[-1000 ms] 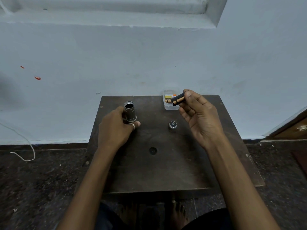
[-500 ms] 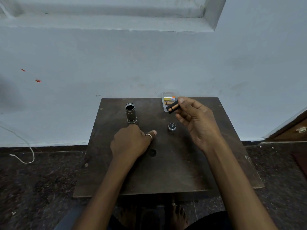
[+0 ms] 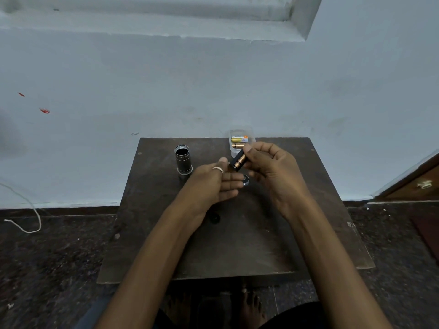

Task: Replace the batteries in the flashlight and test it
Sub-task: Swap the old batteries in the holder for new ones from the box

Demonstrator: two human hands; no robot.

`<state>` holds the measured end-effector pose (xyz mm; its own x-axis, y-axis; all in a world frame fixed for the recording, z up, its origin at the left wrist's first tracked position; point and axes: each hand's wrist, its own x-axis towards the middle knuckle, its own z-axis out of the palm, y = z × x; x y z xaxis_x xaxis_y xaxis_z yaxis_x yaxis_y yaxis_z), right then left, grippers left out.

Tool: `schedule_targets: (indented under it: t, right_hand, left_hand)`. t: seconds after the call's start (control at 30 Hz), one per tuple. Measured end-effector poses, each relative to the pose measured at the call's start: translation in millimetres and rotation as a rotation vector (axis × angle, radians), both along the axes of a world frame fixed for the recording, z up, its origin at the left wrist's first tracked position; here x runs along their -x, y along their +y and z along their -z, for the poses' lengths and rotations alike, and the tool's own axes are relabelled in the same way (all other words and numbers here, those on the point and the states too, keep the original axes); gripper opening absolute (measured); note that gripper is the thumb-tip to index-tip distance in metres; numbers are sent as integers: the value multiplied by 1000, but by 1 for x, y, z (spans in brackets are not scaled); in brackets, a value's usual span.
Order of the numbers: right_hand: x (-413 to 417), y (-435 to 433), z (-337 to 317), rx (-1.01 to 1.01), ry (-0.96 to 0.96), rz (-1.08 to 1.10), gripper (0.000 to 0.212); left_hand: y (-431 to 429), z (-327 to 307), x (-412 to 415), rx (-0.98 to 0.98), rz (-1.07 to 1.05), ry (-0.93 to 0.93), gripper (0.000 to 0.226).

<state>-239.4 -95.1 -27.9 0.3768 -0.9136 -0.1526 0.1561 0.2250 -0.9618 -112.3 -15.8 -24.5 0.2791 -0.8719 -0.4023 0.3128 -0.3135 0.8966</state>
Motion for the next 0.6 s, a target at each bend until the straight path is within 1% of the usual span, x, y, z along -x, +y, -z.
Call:
schedule_targets:
  t: [0.1, 0.2, 0.3, 0.43, 0.53, 0.6]
  right_hand:
    - [-3, 4, 1, 62, 52, -25, 28]
    - [-6, 5, 1, 168, 131, 3, 25]
    - [-8, 6, 1, 369, 301, 50, 26]
    - [-8, 10, 5, 677, 487, 13, 31]
    - [-8, 10, 9, 800, 509, -16, 35]
    - [-9, 10, 11, 889, 532, -7, 38]
  left_hand:
    - [-1, -3, 1, 65, -7, 143, 33]
    - [-2, -2, 2, 81, -31, 175, 28]
    - [-3, 0, -1, 93, -76, 191, 25]
    - [-3, 2, -4, 112, -140, 249, 24]
    - [-4, 4, -5, 115, -156, 260, 25]
    - [-5, 6, -6, 121, -160, 234, 25]
